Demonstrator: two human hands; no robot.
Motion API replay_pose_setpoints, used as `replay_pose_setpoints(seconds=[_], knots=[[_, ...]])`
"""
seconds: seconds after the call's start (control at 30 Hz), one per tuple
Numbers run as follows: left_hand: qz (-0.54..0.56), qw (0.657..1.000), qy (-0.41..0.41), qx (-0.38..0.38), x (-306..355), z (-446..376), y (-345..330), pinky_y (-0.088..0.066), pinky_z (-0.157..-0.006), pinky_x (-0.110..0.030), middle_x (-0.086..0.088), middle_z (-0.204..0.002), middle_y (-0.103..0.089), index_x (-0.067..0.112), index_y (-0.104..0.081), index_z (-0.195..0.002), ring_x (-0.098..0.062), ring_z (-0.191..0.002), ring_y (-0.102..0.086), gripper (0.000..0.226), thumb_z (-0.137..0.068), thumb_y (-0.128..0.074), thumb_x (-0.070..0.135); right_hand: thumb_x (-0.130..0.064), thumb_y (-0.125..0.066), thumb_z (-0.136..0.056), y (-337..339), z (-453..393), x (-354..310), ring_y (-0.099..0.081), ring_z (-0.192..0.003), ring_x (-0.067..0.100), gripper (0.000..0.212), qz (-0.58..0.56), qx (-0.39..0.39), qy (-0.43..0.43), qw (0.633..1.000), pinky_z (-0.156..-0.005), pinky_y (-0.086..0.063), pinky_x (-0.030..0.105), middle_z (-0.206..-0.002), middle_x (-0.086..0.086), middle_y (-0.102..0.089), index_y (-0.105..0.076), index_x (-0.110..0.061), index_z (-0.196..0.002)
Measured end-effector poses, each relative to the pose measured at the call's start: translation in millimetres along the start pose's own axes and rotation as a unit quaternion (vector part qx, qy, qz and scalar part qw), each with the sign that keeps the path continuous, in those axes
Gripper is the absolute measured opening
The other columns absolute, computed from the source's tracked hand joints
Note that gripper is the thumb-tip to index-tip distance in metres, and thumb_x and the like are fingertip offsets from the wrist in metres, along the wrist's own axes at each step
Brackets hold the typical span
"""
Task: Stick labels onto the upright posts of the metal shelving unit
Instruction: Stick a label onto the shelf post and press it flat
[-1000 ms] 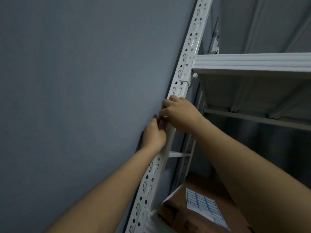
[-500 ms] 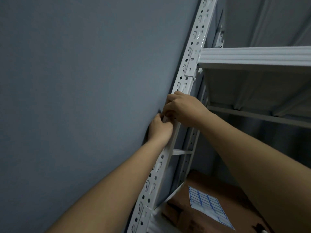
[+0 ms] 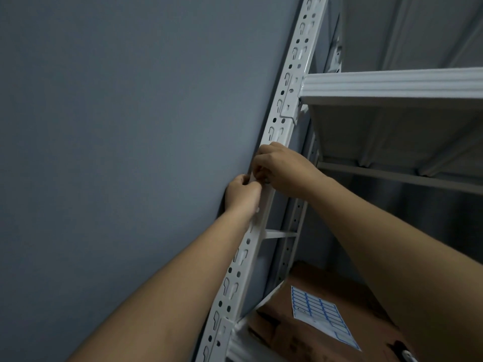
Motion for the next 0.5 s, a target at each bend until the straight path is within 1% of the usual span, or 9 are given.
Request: replay_pose_setpoints(seconds=[0.1, 0.2, 0.23, 0.33, 0.43, 0.5], knots=[[0.003, 1.000, 0.005, 0.000, -1.2, 0.3, -0.1, -0.031, -0.030, -0.008, -0.002, -0.080, -0.056, 0.011, -0.060, -0.116, -0.010, -0.062, -0.046, 0.029, -0.090, -0.046, 0.010, -0.007, -0.058, -0.089, -0.3, 0.7, -0.6, -0.046, -0.101, 0.020, 0.014, 0.000, -0.001, 0.002, 1.000, -0.079, -0.047, 0.044, -0.106, 0.004, -0.055, -0.067, -0.014, -0.097], [0.007, 1.000, 0.013, 0.004, -2.4, 0.0, 0.0, -0.029, -0.029, -0.011, -0.003, -0.073, -0.052, 0.010, -0.061, -0.113, -0.012, -0.058, -0.043, 0.029, -0.089, -0.044, 0.009, -0.008, -0.058, -0.090, 0.1, 1.9, -1.4, -0.045, -0.102, 0.019, 0.014, 0.005, -0.004, 0.006, 1.000, -0.079, -0.047, 0.043, -0.106, 0.002, -0.055, -0.067, -0.016, -0.098], [0.006, 1.000, 0.015, 0.004, -2.7, -0.3, -0.2, -0.030, -0.030, -0.013, -0.003, -0.072, -0.052, 0.011, -0.061, -0.112, -0.013, -0.057, -0.042, 0.030, -0.089, -0.043, 0.008, -0.009, -0.058, -0.090, 0.0, 2.2, -1.4, -0.045, -0.102, 0.019, 0.014, 0.007, -0.006, 0.007, 1.000, -0.079, -0.047, 0.043, -0.106, 0.002, -0.055, -0.067, -0.016, -0.098], [-0.008, 1.000, 0.012, 0.000, -2.6, -1.7, 0.2, -0.031, -0.040, -0.018, 0.000, -0.071, -0.052, 0.013, -0.062, -0.111, -0.011, -0.056, -0.040, 0.031, -0.088, -0.042, 0.008, -0.008, -0.057, -0.090, -0.3, 3.3, -2.1, -0.046, -0.101, 0.019, 0.015, 0.011, -0.010, 0.009, 1.000, -0.079, -0.047, 0.042, -0.105, 0.002, -0.055, -0.067, -0.016, -0.097], [-0.005, 1.000, 0.016, 0.004, -3.5, -2.7, 1.1, -0.030, -0.041, -0.017, 0.001, -0.067, -0.048, 0.013, -0.064, -0.109, -0.010, -0.056, -0.039, 0.031, -0.087, -0.042, 0.005, -0.006, -0.057, -0.090, 0.3, 4.0, -2.5, -0.046, -0.101, 0.019, 0.015, 0.011, -0.012, 0.009, 1.000, -0.079, -0.047, 0.040, -0.103, 0.001, -0.055, -0.067, -0.016, -0.097], [-0.003, 1.000, 0.020, 0.005, -3.8, -3.2, 1.3, -0.030, -0.045, -0.020, 0.001, -0.066, -0.047, 0.012, -0.064, -0.107, -0.011, -0.056, -0.038, 0.030, -0.087, -0.043, 0.005, -0.005, -0.057, -0.090, 0.0, 4.0, -3.5, -0.046, -0.100, 0.018, 0.016, 0.011, -0.014, 0.011, 1.000, -0.078, -0.046, 0.040, -0.101, 0.000, -0.054, -0.067, -0.016, -0.095]])
Point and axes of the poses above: each hand's wrist, its own z-axis away from the middle knuckle, its own y-axis out of the back of the hand, x = y × z, the point moved 9 cm from there along -z, towards the middle knuckle
